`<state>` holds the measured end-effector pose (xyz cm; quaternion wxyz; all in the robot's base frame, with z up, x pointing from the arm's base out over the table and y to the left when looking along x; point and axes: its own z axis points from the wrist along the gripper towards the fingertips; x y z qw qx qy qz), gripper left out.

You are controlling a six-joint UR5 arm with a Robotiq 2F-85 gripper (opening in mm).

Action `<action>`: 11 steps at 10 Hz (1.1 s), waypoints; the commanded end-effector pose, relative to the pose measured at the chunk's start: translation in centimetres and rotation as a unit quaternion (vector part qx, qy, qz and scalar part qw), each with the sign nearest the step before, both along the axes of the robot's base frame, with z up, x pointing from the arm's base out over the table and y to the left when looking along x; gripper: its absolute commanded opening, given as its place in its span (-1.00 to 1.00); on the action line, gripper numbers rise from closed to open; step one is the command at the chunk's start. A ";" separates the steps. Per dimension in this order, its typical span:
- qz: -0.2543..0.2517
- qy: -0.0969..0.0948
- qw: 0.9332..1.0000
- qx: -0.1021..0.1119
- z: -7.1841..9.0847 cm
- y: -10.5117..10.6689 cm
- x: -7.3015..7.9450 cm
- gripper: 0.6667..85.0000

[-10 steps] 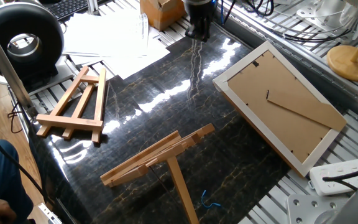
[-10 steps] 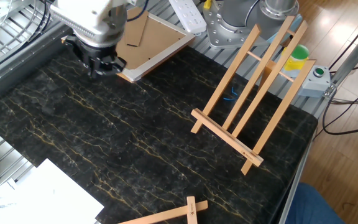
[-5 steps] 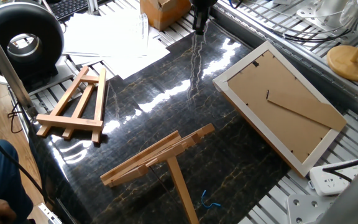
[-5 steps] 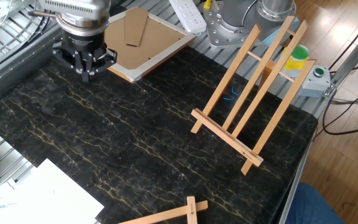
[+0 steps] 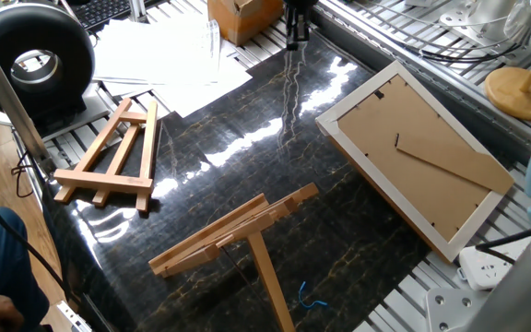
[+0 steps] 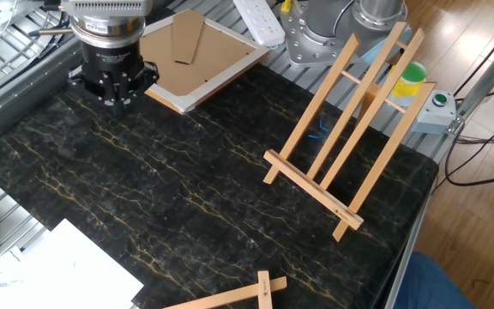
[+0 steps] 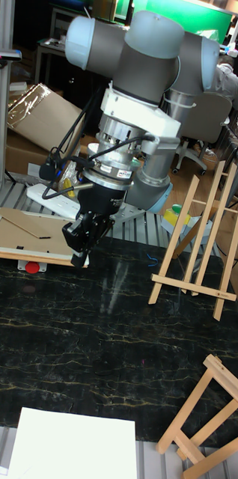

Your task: Put the photo frame on the bracket

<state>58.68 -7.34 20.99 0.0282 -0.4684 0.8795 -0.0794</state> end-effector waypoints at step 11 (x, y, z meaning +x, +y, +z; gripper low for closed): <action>0.063 0.141 0.986 0.056 -0.2 3.2 -6.5 -0.99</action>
